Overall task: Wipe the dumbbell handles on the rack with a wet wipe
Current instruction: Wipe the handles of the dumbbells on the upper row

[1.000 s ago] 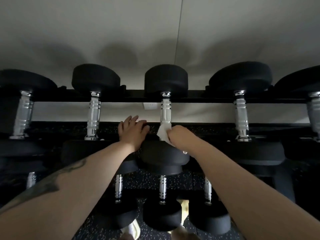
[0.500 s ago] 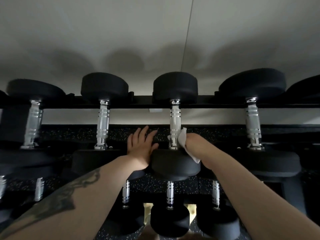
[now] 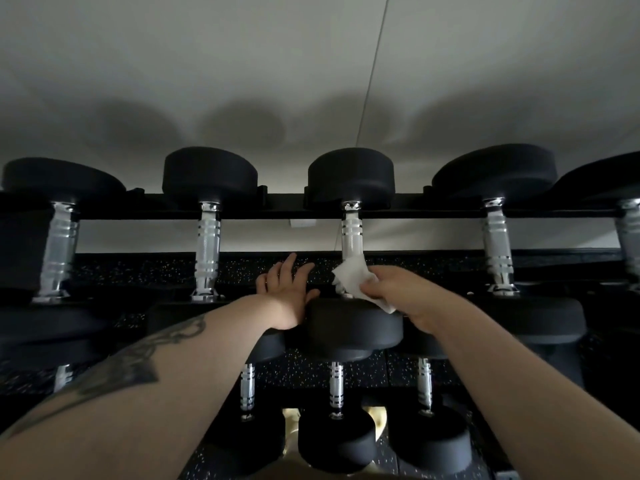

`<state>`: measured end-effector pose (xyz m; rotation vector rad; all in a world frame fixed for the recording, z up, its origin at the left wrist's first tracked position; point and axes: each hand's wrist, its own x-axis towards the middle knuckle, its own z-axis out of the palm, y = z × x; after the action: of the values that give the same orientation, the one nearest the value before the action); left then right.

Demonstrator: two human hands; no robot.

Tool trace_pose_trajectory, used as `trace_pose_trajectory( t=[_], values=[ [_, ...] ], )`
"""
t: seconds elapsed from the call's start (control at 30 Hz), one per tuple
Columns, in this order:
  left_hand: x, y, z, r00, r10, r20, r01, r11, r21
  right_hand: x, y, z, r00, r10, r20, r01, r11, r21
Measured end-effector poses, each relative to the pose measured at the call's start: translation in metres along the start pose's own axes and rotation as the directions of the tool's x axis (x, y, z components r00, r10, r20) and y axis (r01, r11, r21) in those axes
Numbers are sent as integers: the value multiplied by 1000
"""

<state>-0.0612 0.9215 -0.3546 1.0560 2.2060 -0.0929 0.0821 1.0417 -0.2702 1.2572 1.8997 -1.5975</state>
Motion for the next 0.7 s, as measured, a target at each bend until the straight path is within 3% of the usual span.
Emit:
trace_pose_trajectory(
  t=[0.03, 0.07, 0.13, 0.23, 0.3, 0.33, 0.43, 0.57, 0.7],
  values=[
    [0, 0, -1, 1000, -4, 3, 4, 1000, 5, -4, -2, 6, 997, -37, -62, 21, 968, -251],
    [1, 1, -2, 1000, -9, 2, 9, 1000, 10, -10, -4, 15, 988, -98, -116, 26, 863, -504],
    [3, 1, -3, 1000, -11, 16, 10, 1000, 11, -25, -5, 29, 944, -291, -154, 82, 662, -745],
    [6, -2, -3, 999, 1, 41, -1, 1000, 9, -48, 2, 37, 858, -477, -191, 190, 639, -745],
    [8, -4, -3, 998, 13, 57, -12, 1000, -15, -48, 12, 36, 769, -617, -166, 327, 603, -728],
    [8, -5, -3, 997, 22, 72, -20, 999, -29, -44, 16, 35, 758, -639, -130, 393, 606, -692],
    [8, -7, -4, 995, 48, 88, -43, 998, -53, -33, 15, 28, 794, -608, -11, 480, 638, -602],
    [3, -2, -2, 998, 59, 18, -59, 998, 22, -14, -9, 26, 860, -492, 137, 436, 568, -698],
    [2, -1, 2, 994, 63, -90, -59, 997, 43, -8, -7, 33, 861, -498, 101, 408, 560, -721]
  ],
)
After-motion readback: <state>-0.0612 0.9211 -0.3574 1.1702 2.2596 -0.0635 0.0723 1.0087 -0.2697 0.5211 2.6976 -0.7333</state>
